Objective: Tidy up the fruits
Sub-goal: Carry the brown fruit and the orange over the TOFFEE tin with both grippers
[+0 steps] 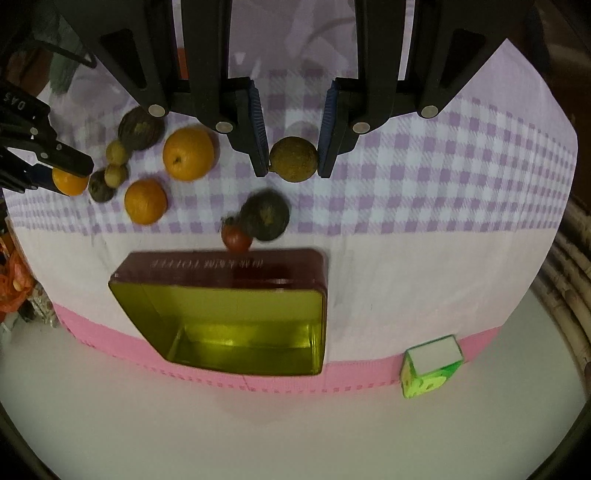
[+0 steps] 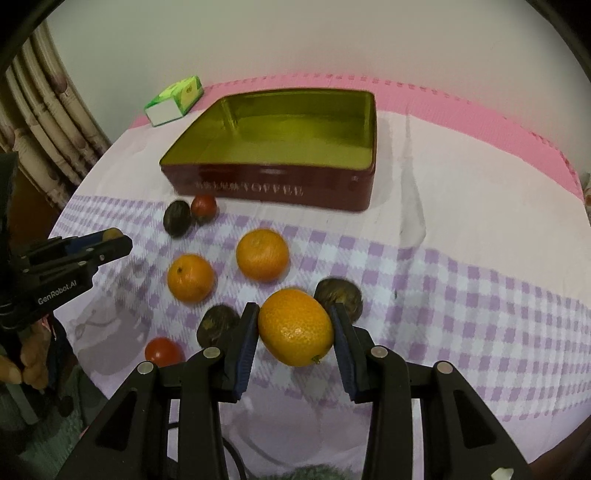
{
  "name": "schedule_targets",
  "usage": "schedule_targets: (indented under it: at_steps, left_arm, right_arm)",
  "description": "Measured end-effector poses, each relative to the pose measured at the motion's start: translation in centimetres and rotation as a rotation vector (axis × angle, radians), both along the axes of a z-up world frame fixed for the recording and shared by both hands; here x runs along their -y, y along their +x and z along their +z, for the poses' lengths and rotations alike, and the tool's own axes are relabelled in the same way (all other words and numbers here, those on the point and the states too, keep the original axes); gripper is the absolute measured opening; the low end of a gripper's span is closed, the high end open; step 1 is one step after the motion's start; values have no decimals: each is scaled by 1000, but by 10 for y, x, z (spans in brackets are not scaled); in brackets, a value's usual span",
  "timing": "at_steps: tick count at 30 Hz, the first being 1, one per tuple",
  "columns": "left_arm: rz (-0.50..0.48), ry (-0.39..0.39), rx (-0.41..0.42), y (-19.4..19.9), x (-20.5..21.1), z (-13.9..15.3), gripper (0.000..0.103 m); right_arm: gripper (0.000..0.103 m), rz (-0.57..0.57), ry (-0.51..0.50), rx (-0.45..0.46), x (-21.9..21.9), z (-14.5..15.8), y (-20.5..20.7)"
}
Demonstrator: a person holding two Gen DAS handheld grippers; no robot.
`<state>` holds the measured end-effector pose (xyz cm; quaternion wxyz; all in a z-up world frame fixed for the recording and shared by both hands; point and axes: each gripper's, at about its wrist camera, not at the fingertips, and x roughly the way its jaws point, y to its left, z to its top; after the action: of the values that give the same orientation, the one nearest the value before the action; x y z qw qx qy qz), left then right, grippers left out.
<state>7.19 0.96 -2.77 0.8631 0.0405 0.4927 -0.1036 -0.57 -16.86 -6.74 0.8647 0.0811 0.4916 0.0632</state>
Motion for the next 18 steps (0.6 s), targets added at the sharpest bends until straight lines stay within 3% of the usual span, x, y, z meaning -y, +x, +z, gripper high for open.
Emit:
schedule_targets:
  at_steps: [11, 18]
  left_arm:
    - [11, -34, 93, 34, 0, 30, 28]
    - [-12, -39, 119, 72, 10, 39, 28]
  right_arm:
    - [36, -5, -11, 118, 18, 38, 38]
    - [36, 14, -26, 128, 19, 42, 83]
